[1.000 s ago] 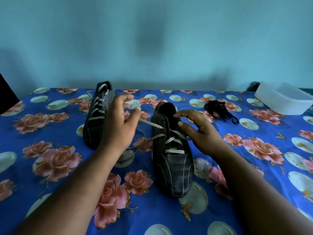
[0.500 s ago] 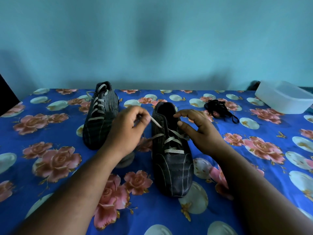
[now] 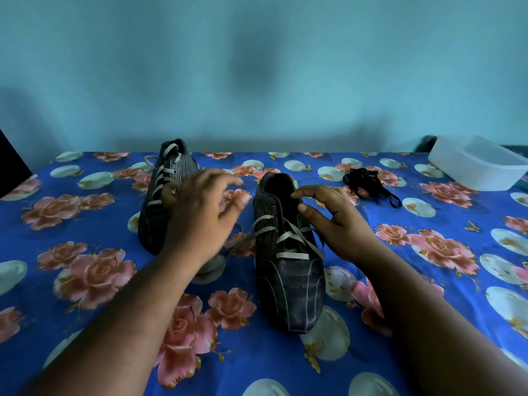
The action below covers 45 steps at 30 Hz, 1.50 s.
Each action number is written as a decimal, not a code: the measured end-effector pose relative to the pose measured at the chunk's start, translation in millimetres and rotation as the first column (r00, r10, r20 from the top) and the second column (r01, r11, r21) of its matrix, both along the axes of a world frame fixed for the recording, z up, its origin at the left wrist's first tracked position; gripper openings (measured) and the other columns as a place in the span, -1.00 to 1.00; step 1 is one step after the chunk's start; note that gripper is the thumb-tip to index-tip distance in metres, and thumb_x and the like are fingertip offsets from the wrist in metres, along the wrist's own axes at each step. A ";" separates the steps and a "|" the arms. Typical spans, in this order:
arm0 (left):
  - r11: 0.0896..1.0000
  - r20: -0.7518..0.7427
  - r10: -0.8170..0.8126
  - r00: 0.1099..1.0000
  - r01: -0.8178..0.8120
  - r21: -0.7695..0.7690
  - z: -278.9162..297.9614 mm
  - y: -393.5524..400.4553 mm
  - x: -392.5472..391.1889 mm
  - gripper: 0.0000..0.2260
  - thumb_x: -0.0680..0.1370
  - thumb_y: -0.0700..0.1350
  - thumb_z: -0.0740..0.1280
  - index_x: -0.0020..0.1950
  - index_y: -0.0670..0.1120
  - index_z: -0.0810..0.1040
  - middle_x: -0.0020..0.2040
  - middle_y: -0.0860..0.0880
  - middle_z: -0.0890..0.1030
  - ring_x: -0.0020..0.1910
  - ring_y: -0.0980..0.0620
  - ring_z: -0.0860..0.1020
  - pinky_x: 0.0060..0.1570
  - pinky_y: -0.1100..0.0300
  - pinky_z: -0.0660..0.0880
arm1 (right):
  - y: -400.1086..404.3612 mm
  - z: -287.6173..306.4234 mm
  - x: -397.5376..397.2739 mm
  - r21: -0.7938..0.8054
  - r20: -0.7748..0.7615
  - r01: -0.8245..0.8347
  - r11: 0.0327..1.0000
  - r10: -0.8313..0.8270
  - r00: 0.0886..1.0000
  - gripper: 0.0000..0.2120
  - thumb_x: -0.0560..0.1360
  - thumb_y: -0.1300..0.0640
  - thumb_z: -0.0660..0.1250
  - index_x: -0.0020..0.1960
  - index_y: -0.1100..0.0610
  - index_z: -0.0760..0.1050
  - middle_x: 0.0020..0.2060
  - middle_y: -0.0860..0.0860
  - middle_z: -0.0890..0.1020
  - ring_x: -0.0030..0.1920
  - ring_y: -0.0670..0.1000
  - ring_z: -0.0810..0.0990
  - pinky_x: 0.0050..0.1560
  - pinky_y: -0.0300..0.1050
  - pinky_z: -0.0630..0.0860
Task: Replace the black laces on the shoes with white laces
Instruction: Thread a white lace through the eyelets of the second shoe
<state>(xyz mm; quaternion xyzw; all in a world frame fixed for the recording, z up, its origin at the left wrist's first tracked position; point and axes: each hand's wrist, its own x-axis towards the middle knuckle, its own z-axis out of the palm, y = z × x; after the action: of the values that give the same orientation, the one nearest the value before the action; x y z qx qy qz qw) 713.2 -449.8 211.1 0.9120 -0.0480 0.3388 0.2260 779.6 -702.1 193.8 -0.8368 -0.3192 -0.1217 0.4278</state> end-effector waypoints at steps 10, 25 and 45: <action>0.988 -0.022 -0.121 0.992 0.119 -0.099 -4.8 -8.2 -0.4 -0.80 0.54 0.19 0.28 -0.12 0.10 0.56 -0.10 0.17 0.59 0.02 0.06 0.56 0.22 0.02 0.33 | -0.2 1.4 -1.5 -0.010 -0.013 0.004 1.000 -0.004 1.000 -0.81 0.63 0.04 0.33 0.23 -0.08 0.56 0.18 -0.29 0.58 0.29 -0.02 0.44 0.25 -0.31 0.32; 0.999 -0.009 0.017 1.000 -0.018 -0.047 3.2 3.2 -2.5 -0.74 0.57 0.12 0.33 0.10 -0.03 0.65 0.07 0.04 0.61 0.19 -0.04 0.46 0.11 0.14 0.23 | -0.7 1.6 -2.0 -0.013 0.016 -0.008 1.000 0.008 1.000 -0.80 0.63 0.01 0.32 0.24 -0.10 0.55 0.19 -0.28 0.58 0.30 -0.01 0.45 0.25 -0.18 0.35; 0.971 -0.095 -0.099 0.990 0.075 -0.228 -12.8 12.2 11.4 -0.79 0.48 0.23 0.24 -0.17 0.14 0.53 -0.17 0.18 0.56 -0.09 -0.03 0.58 0.00 -0.30 0.50 | -1.9 2.9 -1.3 -0.021 0.078 -0.002 1.000 0.004 0.997 -0.81 0.63 0.03 0.33 0.23 -0.05 0.58 0.16 -0.24 0.59 0.25 -0.06 0.48 0.22 -0.16 0.36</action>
<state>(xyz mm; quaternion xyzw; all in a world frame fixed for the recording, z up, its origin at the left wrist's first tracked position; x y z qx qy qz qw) 724.6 -437.7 198.3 0.8945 -0.0376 0.2828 0.3442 778.3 -704.0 196.8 -0.8354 -0.3381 -0.1503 0.4063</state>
